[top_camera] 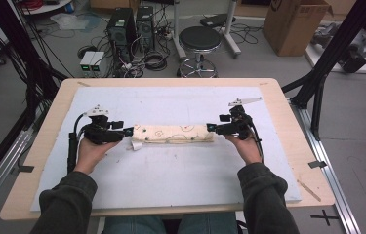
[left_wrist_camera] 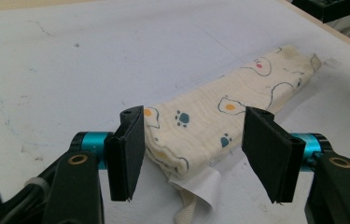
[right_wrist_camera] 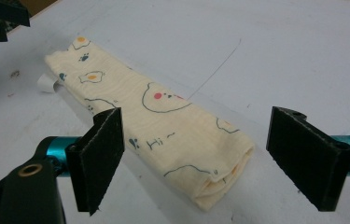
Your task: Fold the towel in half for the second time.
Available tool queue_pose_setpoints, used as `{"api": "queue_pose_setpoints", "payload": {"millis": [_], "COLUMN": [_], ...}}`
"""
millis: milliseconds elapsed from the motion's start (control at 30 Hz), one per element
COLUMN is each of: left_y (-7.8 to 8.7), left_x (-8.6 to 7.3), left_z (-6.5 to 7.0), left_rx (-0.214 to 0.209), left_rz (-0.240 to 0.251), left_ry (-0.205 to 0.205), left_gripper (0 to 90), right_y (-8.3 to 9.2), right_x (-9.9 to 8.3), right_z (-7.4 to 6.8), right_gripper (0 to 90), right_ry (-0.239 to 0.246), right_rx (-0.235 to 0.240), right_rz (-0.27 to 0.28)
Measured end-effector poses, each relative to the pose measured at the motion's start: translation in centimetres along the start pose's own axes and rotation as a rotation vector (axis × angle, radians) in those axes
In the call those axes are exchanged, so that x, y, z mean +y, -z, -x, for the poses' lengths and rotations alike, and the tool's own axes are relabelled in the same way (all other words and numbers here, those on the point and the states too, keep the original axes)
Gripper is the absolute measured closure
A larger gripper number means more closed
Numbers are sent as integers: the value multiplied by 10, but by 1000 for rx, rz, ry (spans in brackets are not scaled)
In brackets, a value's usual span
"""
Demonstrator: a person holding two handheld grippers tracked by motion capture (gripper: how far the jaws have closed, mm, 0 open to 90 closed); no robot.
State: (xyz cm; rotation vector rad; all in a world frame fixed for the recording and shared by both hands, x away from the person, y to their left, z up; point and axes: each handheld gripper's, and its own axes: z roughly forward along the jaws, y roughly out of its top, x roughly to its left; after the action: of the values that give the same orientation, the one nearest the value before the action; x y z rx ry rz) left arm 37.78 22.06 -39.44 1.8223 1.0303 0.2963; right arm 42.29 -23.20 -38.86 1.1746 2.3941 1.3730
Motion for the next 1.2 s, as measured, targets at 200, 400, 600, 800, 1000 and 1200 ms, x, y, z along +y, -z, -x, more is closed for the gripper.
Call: {"api": "queue_pose_setpoints", "payload": {"millis": [200,400,600,800,1000,1200], "left_y": [5,11,16,20,24,27], "left_x": [0,1,1,0,-1,-4], "left_z": [2,4,7,9,12,15], "left_rx": [-3,-11,-13,-18,-18,-15], "left_rz": [6,13,16,20,22,22], "left_ry": [-6,-17,-26,-40,-47,-47], "left_gripper": [358,335,312,294,270,248], "right_y": [2,3,6,10,12,16], "right_x": [-1,-2,-4,-6,-7,-7], "right_z": [-3,-4,-8,-10,-12,-16], "right_gripper": [164,127,126,126,125,125], "right_ry": [11,13,26,35,38,49], "right_rx": [-6,-7,-6,-12,-14,-12], "right_rz": [11,17,22,27,24,29]}}
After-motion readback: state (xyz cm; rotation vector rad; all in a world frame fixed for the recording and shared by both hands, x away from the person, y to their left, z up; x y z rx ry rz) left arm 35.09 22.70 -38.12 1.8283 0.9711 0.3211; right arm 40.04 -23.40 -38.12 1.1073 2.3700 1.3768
